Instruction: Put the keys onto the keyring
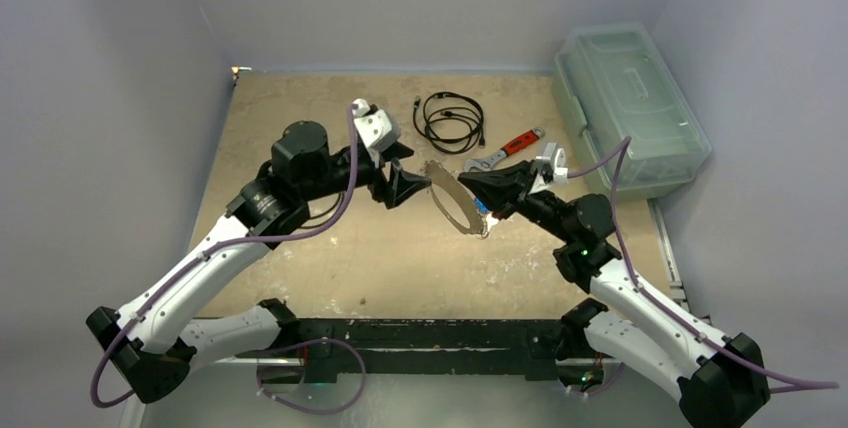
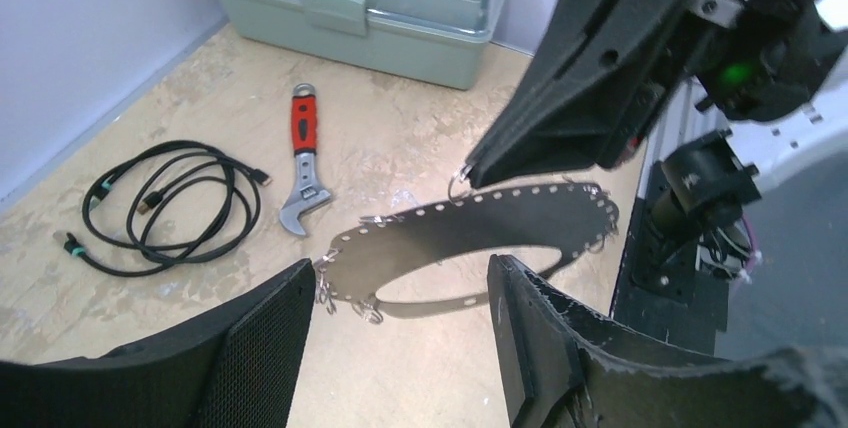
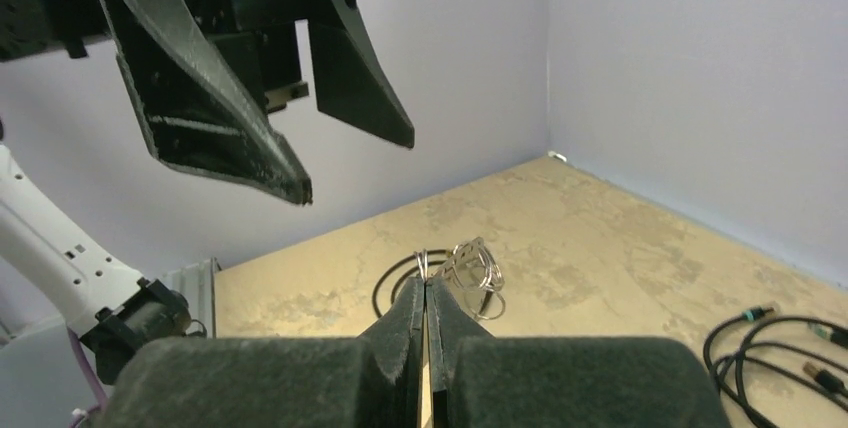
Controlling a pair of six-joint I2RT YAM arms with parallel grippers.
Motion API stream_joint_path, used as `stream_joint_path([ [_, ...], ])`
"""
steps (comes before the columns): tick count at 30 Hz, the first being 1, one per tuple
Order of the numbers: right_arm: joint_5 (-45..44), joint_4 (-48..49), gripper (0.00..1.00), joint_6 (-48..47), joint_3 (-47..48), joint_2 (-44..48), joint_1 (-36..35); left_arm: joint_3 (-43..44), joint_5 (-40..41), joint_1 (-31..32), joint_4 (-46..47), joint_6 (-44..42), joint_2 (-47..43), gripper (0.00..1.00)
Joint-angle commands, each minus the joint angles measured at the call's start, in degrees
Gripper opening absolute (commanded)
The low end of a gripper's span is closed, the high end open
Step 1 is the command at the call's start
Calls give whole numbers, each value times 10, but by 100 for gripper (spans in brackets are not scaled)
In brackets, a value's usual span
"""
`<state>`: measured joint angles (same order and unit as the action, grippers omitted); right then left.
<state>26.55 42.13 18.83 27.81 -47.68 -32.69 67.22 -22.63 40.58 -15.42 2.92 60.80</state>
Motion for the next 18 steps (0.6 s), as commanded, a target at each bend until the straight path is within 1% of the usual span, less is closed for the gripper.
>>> stream_joint_path([
  [1, 46, 18, 0, -22, 33, 18, -2, -55, -90, 3, 60, -53, -45, 63],
  [5, 86, 7, 0, -30, 35, 21, -2, -81, -173, 3, 89, -93, -67, 59],
  [8, 113, -16, 0, -41, 42, 19, -2, -86, -203, 3, 106, -101, -66, 57],
  [12, 143, -31, 0, -49, 48, 16, -2, -81, -253, 3, 116, -106, -44, 51],
  [14, 154, -32, 0, -49, 48, 16, -2, -82, -266, 3, 129, -100, -32, 48],
  [18, 171, -36, 0, -47, 49, 17, -3, -83, -265, 4, 145, -88, -8, 38],
])
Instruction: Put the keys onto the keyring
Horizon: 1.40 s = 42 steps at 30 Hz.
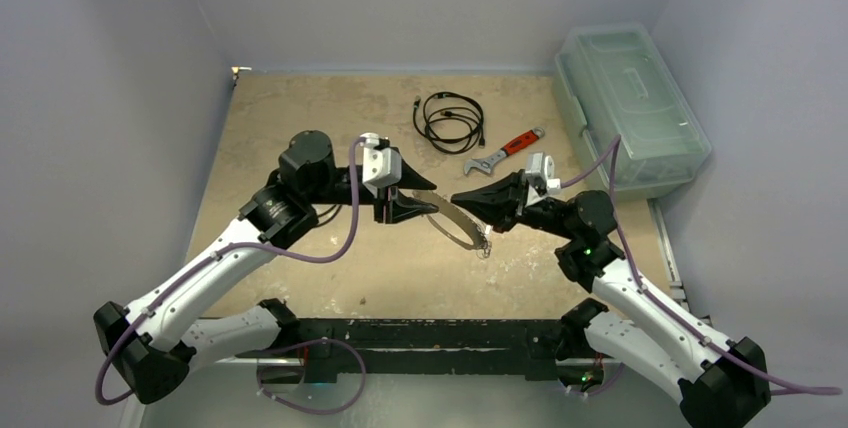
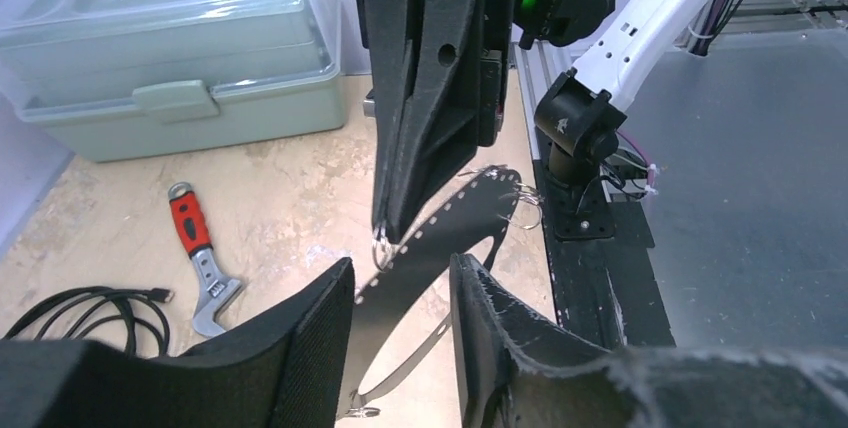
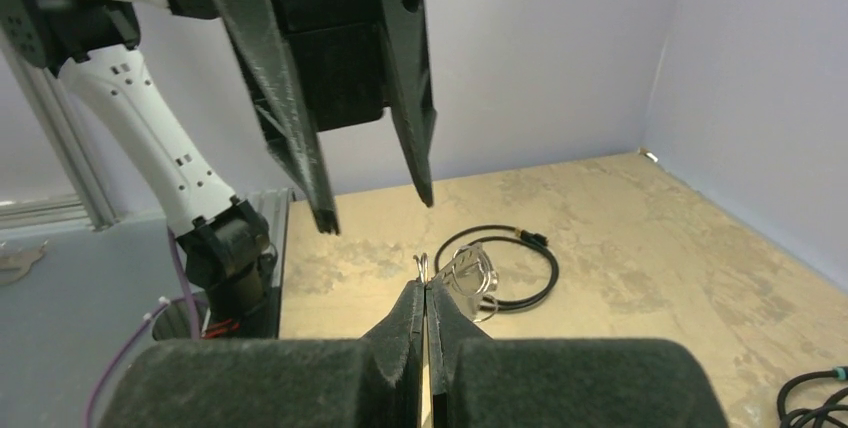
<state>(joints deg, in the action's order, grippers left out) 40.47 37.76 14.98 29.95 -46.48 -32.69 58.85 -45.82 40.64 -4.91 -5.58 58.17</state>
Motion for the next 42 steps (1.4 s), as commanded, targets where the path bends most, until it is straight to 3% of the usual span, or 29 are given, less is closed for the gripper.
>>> stream_joint_path([
  [1, 33, 7, 0, -9, 27, 5, -2, 2, -34, 3, 40, 1, 23, 37],
  [7, 37, 3, 0, -9, 25, 8, -2, 1, -39, 8, 76, 13, 43, 30],
  [25, 42, 4, 0, -8, 26, 6, -2, -4, -20, 17, 59, -8, 66, 29],
  [32, 44, 6, 0, -6, 26, 6, -3, -2, -20, 18, 61, -8, 74, 19],
  [36, 47, 7, 0, -4, 26, 6, -3, -4, -16, 19, 61, -10, 74, 0],
  [42, 42, -2, 0, -6, 25, 5, -3, -6, 20, 19, 69, 1, 70, 0],
])
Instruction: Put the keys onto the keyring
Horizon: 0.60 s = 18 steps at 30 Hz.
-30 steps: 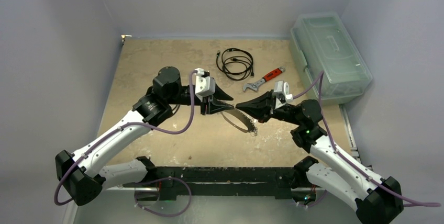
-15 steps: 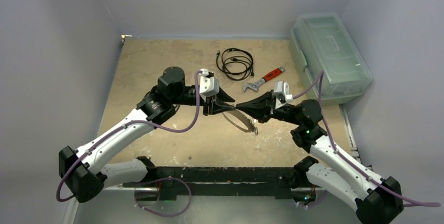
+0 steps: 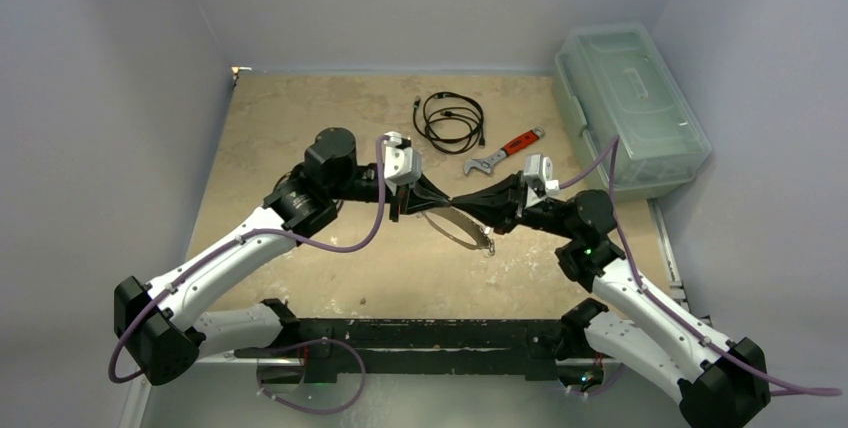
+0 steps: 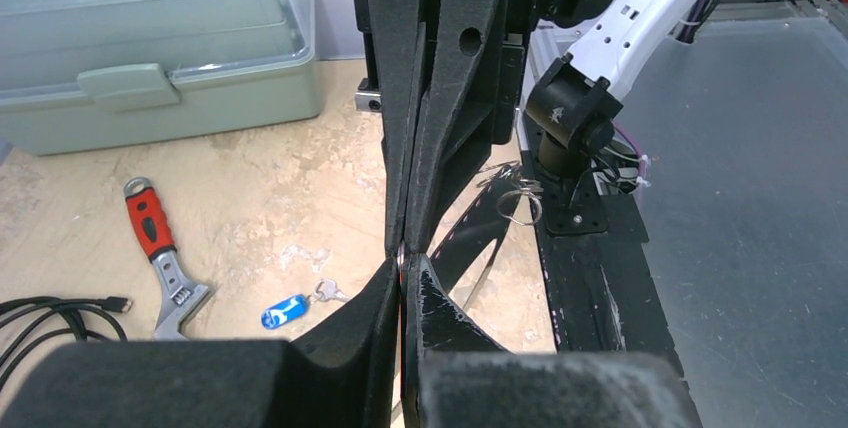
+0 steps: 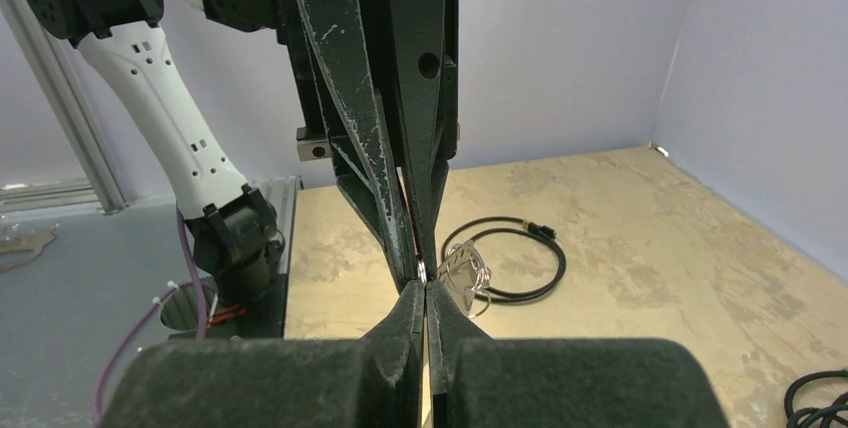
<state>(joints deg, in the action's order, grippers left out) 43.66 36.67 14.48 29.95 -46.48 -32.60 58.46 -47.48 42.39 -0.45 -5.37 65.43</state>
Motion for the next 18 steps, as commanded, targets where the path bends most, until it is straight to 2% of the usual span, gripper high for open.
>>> stream_joint_path([
  [1, -1, -5, 6, -4, 29, 6, -3, -1, 50, 2, 22, 1, -2, 0],
  [4, -32, -65, 38, -28, 41, 13, -3, 4, 87, 2, 14, 0, -5, 0],
  [9, -77, -97, 67, -20, 37, 51, -3, 7, 125, 2, 10, 5, -8, 0],
  [11, -89, -112, 74, -23, 37, 65, -3, 7, 138, 2, 10, 7, -7, 0],
  [18, -106, -156, 77, -28, 36, 75, -3, 10, 160, 2, 13, 21, 2, 0],
])
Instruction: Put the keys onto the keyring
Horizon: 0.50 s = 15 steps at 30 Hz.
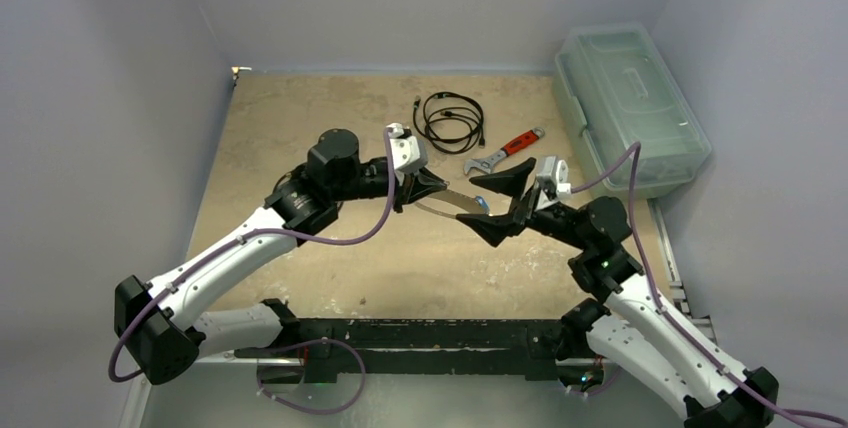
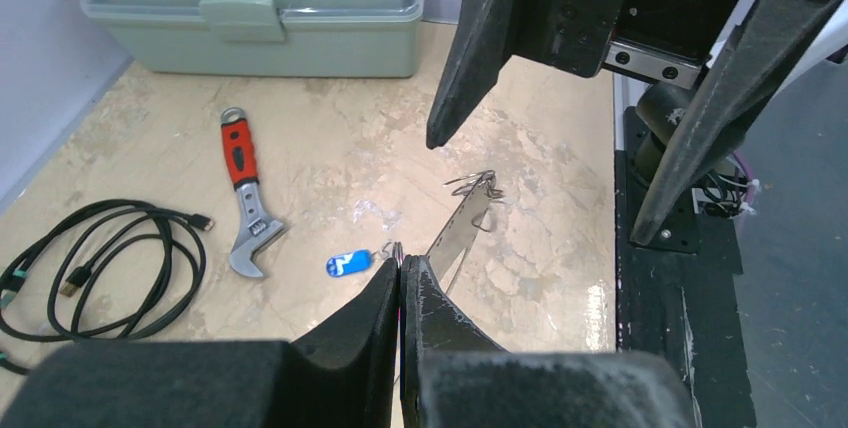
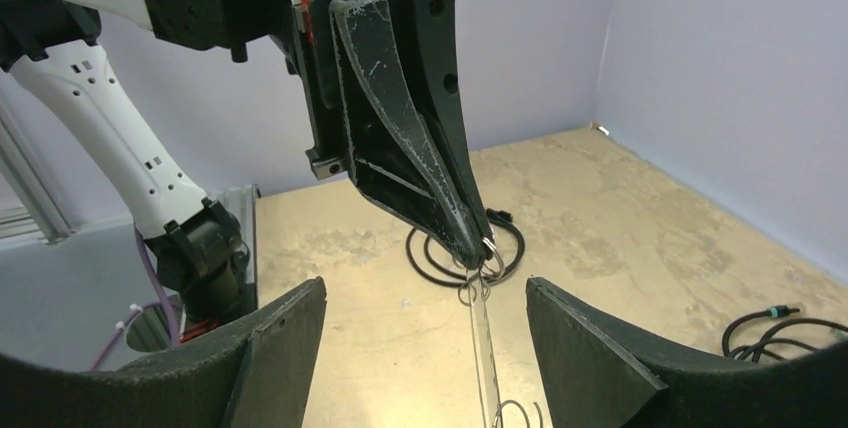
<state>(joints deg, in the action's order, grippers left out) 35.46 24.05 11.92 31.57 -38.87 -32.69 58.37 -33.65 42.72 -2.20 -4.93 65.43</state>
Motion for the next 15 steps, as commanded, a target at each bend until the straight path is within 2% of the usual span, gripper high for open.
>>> stream_joint_path([
  [1, -27, -30, 77, -2, 20, -4, -2, 11, 20, -1, 31, 17, 4, 0],
  [9, -72, -60, 79, -21, 52, -49, -3, 8, 16, -2, 33, 23, 5, 0],
  [12, -59, -61, 74, -23, 60, -71, -3, 6, 19, -1, 34, 28, 4, 0],
  [15, -43, -61, 64, -23, 67, -89, -3, 4, 23, -2, 37, 36, 6, 0],
])
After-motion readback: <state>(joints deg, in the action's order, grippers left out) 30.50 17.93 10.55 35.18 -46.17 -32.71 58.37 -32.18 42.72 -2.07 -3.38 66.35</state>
